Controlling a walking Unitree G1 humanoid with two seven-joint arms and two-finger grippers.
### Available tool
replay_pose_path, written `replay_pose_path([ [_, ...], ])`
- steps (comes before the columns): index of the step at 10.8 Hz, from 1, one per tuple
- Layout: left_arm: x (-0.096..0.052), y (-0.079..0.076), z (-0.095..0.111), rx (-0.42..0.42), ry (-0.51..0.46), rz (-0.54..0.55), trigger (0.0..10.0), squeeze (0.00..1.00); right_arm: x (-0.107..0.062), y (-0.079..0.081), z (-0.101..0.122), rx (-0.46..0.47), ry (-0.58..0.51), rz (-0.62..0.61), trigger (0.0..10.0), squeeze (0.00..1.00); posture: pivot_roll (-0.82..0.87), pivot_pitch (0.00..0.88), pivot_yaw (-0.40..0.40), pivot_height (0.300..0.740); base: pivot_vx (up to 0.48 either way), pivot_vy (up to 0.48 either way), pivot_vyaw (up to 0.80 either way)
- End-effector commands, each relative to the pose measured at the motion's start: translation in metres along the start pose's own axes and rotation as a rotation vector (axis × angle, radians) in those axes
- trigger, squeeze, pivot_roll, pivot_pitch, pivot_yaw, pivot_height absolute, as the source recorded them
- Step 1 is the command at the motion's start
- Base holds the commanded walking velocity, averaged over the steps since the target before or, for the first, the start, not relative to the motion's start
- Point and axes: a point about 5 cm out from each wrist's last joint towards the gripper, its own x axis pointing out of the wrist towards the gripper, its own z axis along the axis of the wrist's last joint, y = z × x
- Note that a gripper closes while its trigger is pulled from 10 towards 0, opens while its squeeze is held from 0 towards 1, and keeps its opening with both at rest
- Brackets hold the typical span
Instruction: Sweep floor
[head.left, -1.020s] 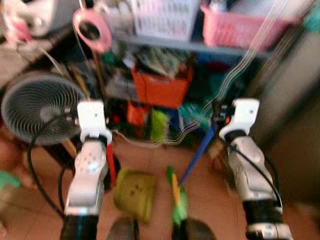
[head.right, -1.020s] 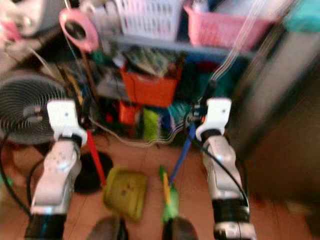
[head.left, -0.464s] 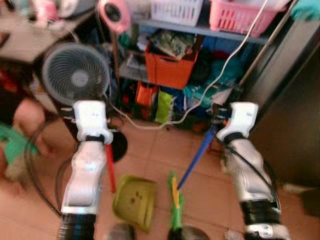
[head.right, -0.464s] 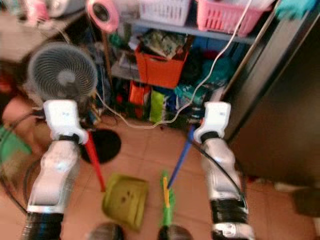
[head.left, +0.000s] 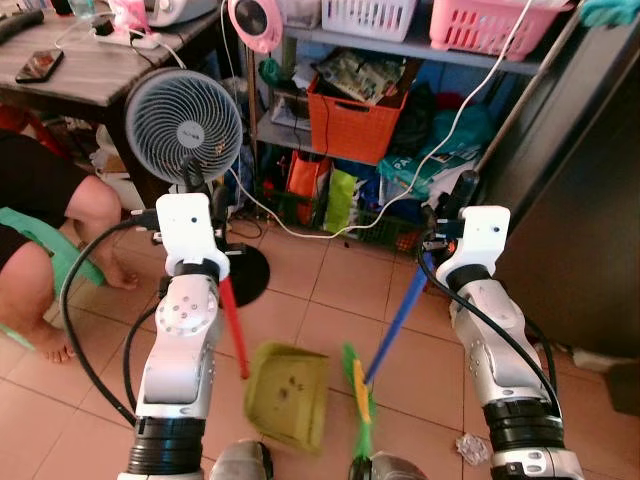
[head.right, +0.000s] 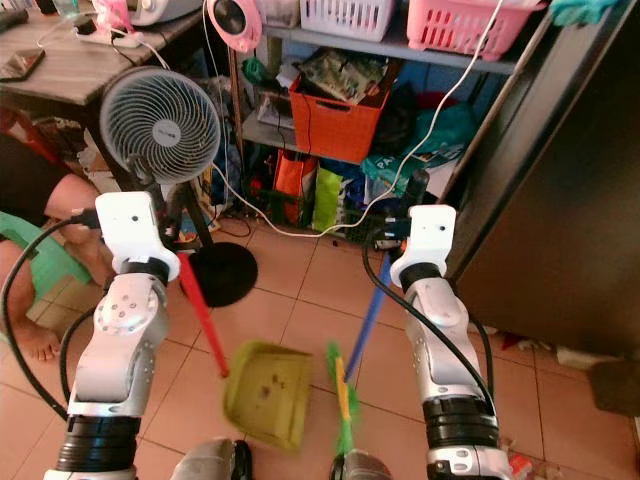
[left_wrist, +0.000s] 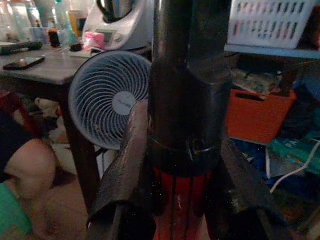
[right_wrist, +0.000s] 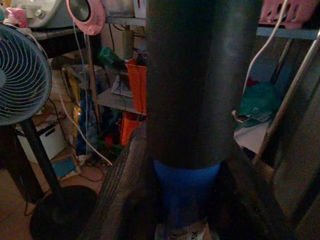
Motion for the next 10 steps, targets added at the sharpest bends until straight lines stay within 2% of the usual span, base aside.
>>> replay_pose_path([
  [1,0.003,-0.003,0.019,0.012,-0.086,-0.017,10.0,0.0,0.001,-0.003,0.003,-0.027,-0.011,-0.001,10.0,0.0,0.06,0.08,-0.032,0.74,0.0,0.0,0.0],
  [2,0.003,-0.003,0.017,0.04,-0.083,-0.021,10.0,0.0,0.0,-0.006,-0.002,-0.01,0.011,-0.029,10.0,0.0,0.07,0.076,-0.041,0.74,0.0,0.0,0.0],
  [4,0.004,-0.003,0.015,0.038,-0.071,-0.026,10.0,0.0,0.003,-0.002,-0.003,-0.014,0.011,-0.02,10.0,0.0,0.07,0.067,-0.036,0.74,0.0,0.0,0.0],
  [7,0.007,-0.011,0.017,0.051,-0.083,-0.055,10.0,0.0,0.008,0.002,0.0,-0.029,-0.005,-0.001,10.0,0.0,0.06,0.049,-0.039,0.74,0.0,0.0,0.0],
  [8,0.011,-0.021,0.03,0.069,-0.139,-0.099,10.0,0.0,0.013,0.008,0.006,-0.051,-0.029,0.03,10.0,0.0,0.06,0.05,-0.035,0.74,0.0,0.0,0.0],
  [10,0.01,-0.024,0.025,0.07,-0.121,-0.113,10.0,0.0,0.016,0.006,0.004,-0.033,-0.03,0.002,10.0,0.0,0.06,0.053,-0.017,0.74,0.0,0.0,0.0],
])
